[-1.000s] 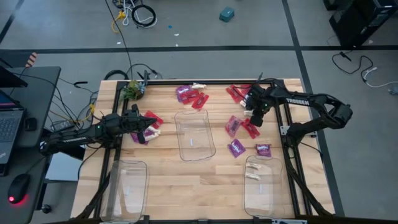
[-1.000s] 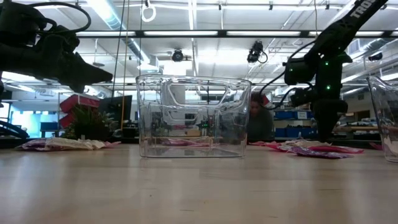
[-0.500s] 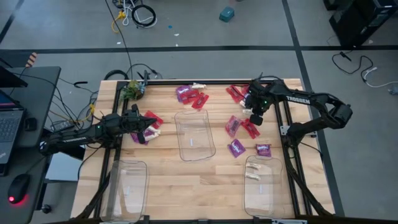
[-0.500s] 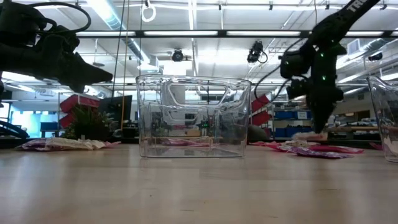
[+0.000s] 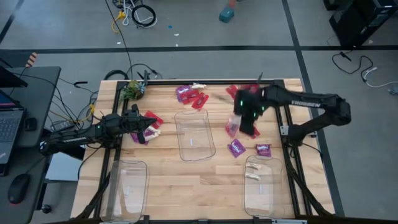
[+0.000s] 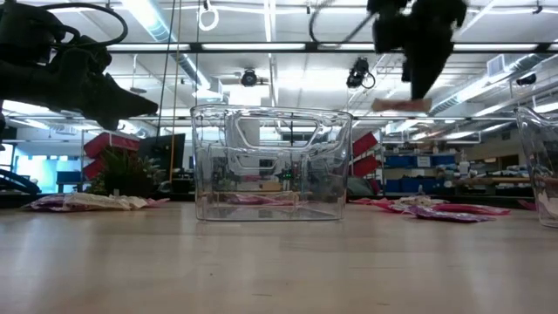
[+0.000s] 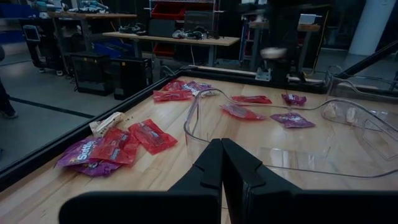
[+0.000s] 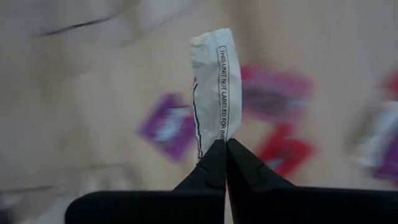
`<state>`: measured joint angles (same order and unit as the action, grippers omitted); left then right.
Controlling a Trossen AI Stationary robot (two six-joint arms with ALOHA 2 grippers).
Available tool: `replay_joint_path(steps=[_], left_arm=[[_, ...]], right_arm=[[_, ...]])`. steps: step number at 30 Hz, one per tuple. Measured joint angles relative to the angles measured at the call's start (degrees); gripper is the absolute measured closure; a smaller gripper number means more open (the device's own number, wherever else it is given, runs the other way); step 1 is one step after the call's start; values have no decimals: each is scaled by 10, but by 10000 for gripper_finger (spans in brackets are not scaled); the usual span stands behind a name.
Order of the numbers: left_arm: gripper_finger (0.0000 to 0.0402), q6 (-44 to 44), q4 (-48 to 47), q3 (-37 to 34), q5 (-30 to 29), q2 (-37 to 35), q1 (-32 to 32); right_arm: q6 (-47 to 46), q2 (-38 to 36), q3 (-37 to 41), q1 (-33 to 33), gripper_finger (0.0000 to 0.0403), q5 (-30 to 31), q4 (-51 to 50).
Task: Sort candy
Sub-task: Put the white chocolate bar into the right transparent bin
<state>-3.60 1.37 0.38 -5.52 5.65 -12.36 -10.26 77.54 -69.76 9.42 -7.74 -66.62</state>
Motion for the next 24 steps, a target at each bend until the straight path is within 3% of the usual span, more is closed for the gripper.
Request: replay_joint_path(steps=[7, 13, 18, 24], left_arm=[[396, 2, 0, 0, 0, 0, 0], [396, 1, 0, 0, 0, 0, 0], [396, 2, 0, 0, 0, 0, 0], [396, 1, 2, 0, 0, 0, 0]], right_arm=[[-236, 0, 7, -225, 403, 13, 7], [-419, 8, 7, -375, 403, 41, -8], [-508, 33, 13, -453, 403, 52, -10], [-554, 77, 51, -490, 403, 20, 37]])
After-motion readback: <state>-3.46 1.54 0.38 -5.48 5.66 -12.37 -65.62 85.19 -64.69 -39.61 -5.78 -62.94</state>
